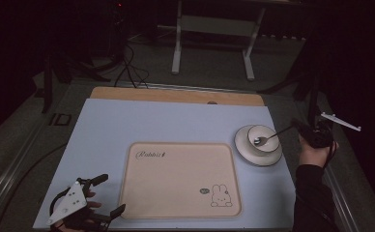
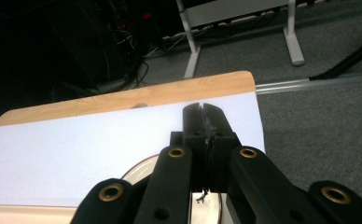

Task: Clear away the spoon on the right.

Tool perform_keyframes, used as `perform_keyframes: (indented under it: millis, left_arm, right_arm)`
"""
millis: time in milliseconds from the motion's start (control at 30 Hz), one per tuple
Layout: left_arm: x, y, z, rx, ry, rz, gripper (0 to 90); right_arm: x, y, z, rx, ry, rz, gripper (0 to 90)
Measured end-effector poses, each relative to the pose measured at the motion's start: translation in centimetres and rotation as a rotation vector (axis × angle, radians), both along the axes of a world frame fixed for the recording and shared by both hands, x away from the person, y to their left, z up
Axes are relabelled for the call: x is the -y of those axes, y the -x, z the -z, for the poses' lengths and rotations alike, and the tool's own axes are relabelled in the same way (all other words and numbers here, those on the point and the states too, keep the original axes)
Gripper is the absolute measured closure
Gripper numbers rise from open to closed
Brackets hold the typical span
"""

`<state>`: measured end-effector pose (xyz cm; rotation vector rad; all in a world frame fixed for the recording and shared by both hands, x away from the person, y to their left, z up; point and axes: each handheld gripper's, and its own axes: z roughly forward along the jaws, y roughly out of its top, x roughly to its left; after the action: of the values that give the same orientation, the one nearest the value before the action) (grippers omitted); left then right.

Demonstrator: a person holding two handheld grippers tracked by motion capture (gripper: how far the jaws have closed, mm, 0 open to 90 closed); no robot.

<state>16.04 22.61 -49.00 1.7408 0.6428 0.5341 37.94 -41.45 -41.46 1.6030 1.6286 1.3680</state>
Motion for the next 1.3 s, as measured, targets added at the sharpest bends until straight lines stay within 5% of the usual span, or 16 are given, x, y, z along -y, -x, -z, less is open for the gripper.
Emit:
perform_keyframes:
  millis: [1300]
  left_arm:
    - [0.0, 0.0, 0.0, -0.004, -0.002, 0.003, 0.0]
  right_arm:
    - [-1.7, 0.8, -7.1, 0.059, 0.275, -0.186, 89.5]
